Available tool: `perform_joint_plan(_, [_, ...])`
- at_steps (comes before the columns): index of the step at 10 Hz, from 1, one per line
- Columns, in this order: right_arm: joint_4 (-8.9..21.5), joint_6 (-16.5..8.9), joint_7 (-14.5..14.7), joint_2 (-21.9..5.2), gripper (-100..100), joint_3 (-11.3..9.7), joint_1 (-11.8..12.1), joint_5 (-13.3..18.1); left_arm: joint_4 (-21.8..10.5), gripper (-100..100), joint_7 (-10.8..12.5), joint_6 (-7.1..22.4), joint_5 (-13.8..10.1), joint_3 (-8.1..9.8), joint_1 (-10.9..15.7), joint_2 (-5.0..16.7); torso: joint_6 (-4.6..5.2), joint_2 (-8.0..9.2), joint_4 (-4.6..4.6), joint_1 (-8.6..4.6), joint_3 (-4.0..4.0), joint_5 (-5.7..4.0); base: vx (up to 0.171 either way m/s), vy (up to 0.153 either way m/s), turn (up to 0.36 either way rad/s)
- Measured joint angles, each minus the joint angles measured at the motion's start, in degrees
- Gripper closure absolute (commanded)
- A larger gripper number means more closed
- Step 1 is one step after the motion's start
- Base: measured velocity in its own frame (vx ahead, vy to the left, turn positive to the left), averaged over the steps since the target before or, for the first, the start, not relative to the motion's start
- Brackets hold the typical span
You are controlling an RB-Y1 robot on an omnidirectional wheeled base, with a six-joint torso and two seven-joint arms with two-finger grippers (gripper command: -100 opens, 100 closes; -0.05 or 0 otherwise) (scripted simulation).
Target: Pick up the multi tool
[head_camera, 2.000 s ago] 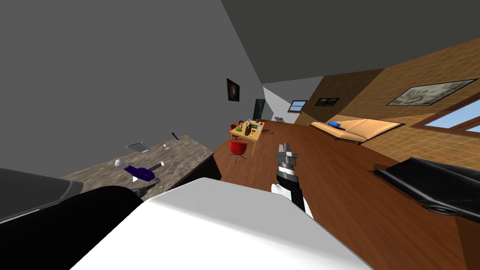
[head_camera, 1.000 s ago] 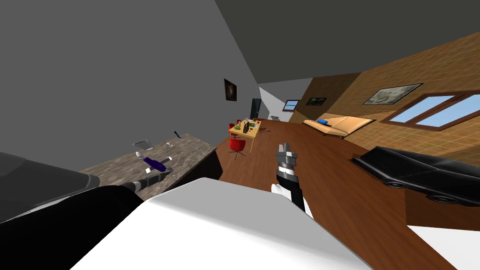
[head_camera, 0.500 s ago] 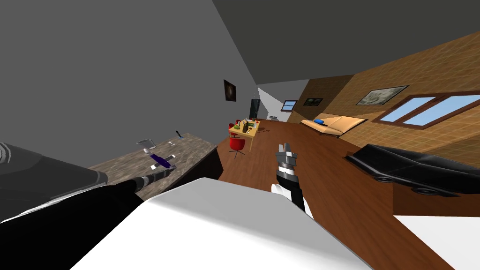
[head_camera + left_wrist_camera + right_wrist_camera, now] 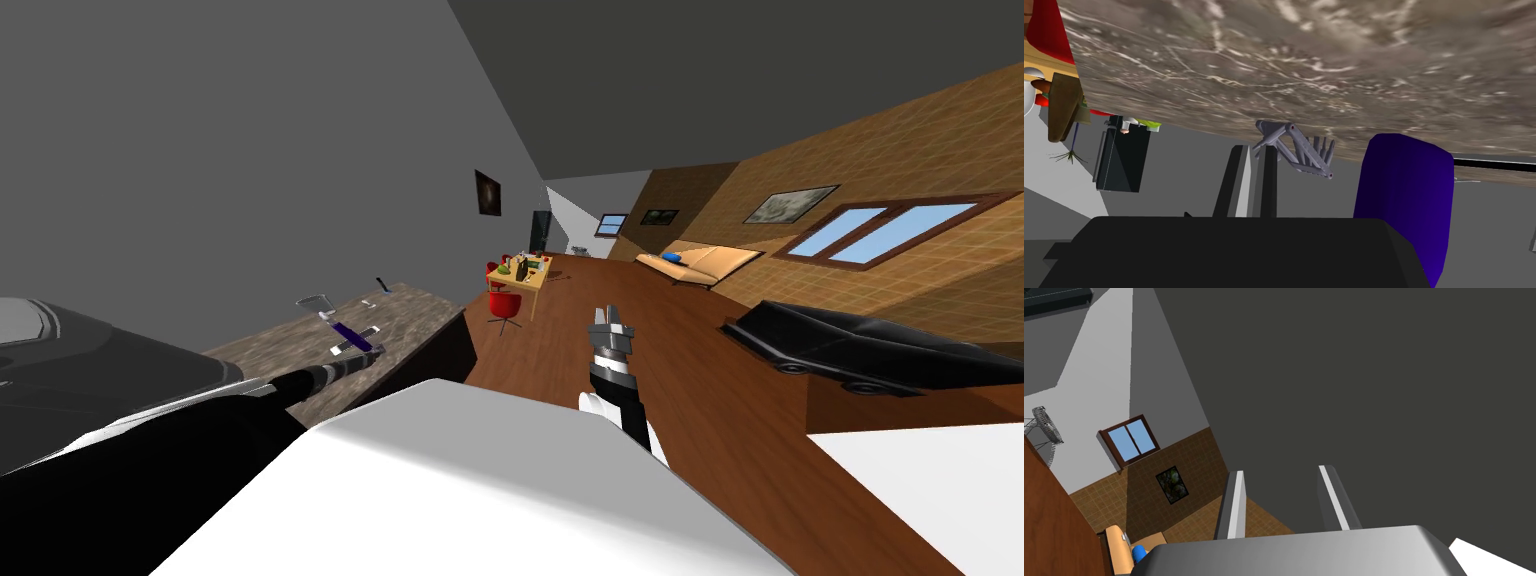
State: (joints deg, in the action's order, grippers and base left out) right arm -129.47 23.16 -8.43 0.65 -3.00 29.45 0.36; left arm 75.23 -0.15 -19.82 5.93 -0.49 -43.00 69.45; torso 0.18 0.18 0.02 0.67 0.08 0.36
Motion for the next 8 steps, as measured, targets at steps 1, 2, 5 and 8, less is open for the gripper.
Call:
perform_joint_plan(1, [0.00, 0.00, 0.00, 0.00, 0, 0.00, 0.00, 0.00, 0.94, 100, 0.97, 1.27, 0.07, -0.52, 0.89, 0.47, -0.05, 0.08, 0.03, 0.02, 0.06, 0.00, -0.078, 0.006, -0.015])
perform_joint_plan(2, [0.00, 0.00, 0.00, 0.00, 0, 0.00, 0.01, 0.00, 2.85, 100, 1.36, 2.91, -0.04, -0.19, 0.42, 0.78, -0.12, 0.01, 0.00, -0.03, 0.02, -0.01, -0.034, -0.006, 0.023])
perform_joint_plan(5, [0.00, 0.00, 0.00, 0.00, 0, 0.00, 0.00, 0.00, 7.71, 100, 3.41, 8.10, -0.10, -0.21, 0.45, 2.03, -0.10, 0.25, 0.05, -0.05, 0.15, -0.01, -0.138, 0.005, -0.066])
perform_joint_plan(8, [0.00, 0.00, 0.00, 0.00, 0, 0.00, 0.02, 0.00, 8.95, 0, 3.77, 11.05, -0.05, -0.42, 0.62, 2.11, -0.13, -0.25, -0.05, -0.01, -0.13, 0.00, -0.005, -0.001, 0.012])
